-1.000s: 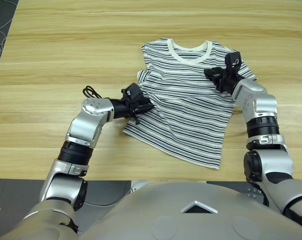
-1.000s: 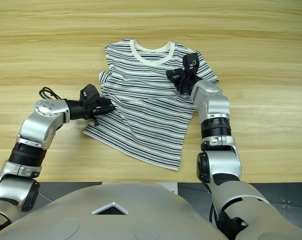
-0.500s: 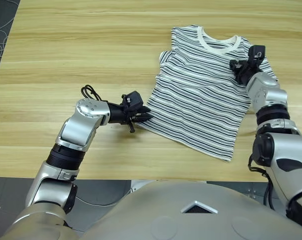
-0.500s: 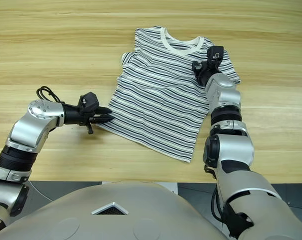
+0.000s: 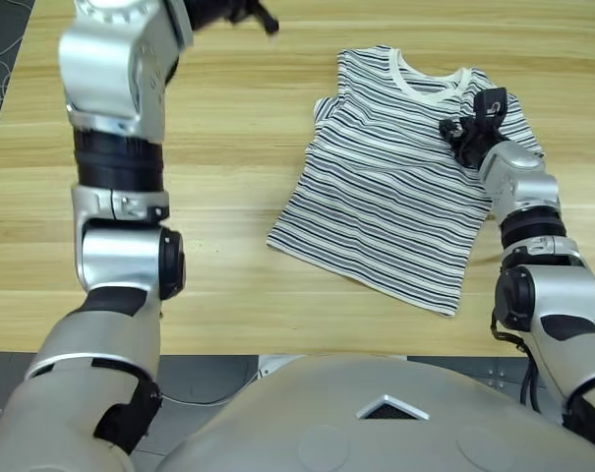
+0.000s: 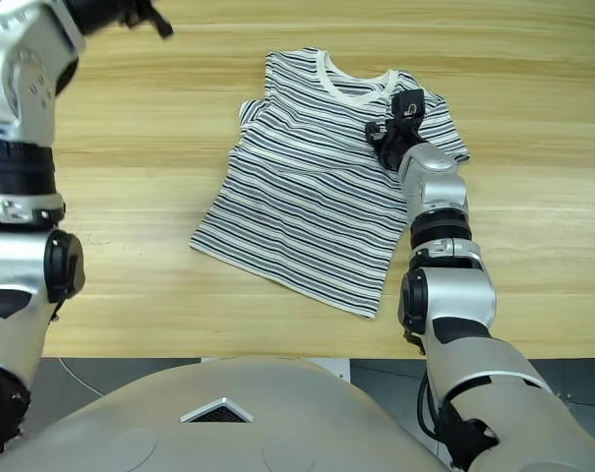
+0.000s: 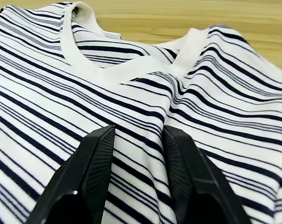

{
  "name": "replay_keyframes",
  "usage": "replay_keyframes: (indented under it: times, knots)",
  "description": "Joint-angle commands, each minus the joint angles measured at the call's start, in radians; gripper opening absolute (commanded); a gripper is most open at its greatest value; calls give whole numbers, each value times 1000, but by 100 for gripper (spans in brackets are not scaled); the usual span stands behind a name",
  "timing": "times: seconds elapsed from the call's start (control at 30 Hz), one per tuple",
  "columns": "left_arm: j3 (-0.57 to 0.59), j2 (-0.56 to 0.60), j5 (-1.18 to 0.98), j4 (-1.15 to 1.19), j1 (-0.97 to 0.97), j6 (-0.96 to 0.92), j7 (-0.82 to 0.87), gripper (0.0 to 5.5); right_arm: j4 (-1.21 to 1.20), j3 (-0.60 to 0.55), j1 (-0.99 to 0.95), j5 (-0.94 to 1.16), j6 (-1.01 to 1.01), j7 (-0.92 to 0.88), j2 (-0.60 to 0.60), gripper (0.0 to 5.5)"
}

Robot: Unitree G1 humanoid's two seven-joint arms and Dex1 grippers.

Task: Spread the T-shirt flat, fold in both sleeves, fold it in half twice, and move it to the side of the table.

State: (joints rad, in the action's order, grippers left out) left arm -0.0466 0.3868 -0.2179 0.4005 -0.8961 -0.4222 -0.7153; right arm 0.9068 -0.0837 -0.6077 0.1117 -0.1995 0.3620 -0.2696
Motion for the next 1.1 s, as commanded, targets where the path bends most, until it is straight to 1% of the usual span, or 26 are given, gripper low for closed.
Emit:
replay_keyframes:
  times: [0.03, 0.17, 0.23, 0.33, 0.47, 0.6, 0.77, 0.93, 1.1]
  knots:
    - [-80, -46, 132, 337, -53, 153, 47, 126, -43, 18, 34, -5, -27, 19, 22, 184]
    - [-120, -110, 222, 628, -87, 305, 81, 126, -74, 26, 42, -6, -39, 24, 30, 184]
    - [-133, -141, 255, 721, -88, 359, 86, 126, -85, 29, 46, -7, -45, 24, 31, 184]
    - [-142, -174, 291, 799, -72, 403, 79, 126, -97, 32, 51, -8, -51, 24, 31, 184]
    - [-128, -195, 303, 842, -60, 432, 65, 126, -105, 35, 55, -12, -54, 20, 32, 184]
    - [-121, -206, 311, 873, -51, 445, 88, 126, -119, 50, 59, -19, -61, 40, 38, 184]
    - [-99, -232, 331, 916, -33, 455, 170, 126, -158, 79, 78, -23, -71, 67, 45, 184]
    - [-66, -293, 332, 940, -27, 471, 286, 126, -195, 91, 97, -17, -86, 79, 52, 184]
    - [-40, -352, 333, 949, -24, 479, 315, 126, -218, 120, 116, -31, -91, 102, 44, 184]
